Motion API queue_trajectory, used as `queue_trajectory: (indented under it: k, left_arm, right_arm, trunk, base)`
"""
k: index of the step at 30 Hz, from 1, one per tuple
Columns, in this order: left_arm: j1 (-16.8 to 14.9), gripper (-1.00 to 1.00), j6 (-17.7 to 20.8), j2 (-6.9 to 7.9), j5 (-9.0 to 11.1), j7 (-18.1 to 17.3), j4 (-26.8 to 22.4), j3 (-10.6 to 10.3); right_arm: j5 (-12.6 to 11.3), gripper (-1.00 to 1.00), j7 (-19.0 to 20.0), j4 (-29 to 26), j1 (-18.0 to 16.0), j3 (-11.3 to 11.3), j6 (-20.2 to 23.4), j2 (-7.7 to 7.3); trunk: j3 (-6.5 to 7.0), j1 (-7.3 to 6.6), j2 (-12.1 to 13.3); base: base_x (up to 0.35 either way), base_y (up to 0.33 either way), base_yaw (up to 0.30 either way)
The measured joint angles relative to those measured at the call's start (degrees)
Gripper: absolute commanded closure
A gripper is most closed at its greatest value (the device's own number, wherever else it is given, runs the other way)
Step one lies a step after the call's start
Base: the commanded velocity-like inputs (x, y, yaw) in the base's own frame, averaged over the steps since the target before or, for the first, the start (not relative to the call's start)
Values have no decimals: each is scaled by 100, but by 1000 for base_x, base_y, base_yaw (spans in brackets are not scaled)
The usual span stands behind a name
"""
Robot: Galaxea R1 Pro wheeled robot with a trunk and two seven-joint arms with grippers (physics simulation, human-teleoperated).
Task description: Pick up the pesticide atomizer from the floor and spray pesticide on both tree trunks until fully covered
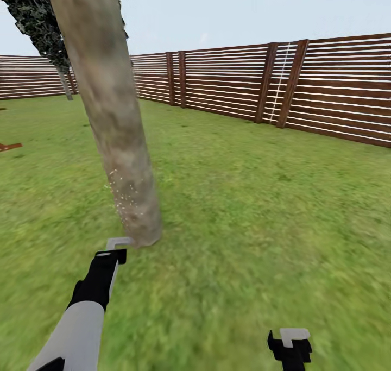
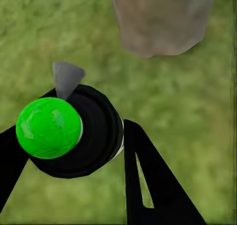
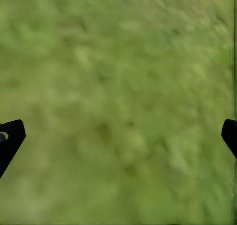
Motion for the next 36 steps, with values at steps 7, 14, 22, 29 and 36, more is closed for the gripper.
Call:
queue_trajectory:
  k: [7,14,22,29,36]
  left_arm:
    - [0,100,0,1,6,6,10,19]
    - [8,100,1,6,-1,5,8,99]
    - [10,100,-13,5,5,4,186,97]
    - [9,100,5,71,-8,-2,315,99]
    - [4,100,11,136,8,-5,451,91]
  right_arm:
    - [0,-100,-1,0,0,0,2,21]
    - [0,-100,-1,2,-1,0,3,27]
    - [0,-100,0,2,-1,10,1,27]
    - [0,-100,0,0,0,0,2,26]
    - [0,-100,0,1,-1,1,1,27]
  trunk:
    - [0,-1,0]
    - [0,-1,0]
    - [0,-2,0]
    - [0,-2,0]
    - [0,-2,0]
  base:
    - [175,-243,20]
    - [146,-247,256]
    - [151,-247,261]
    - [263,-181,20]
    - [273,-171,187]
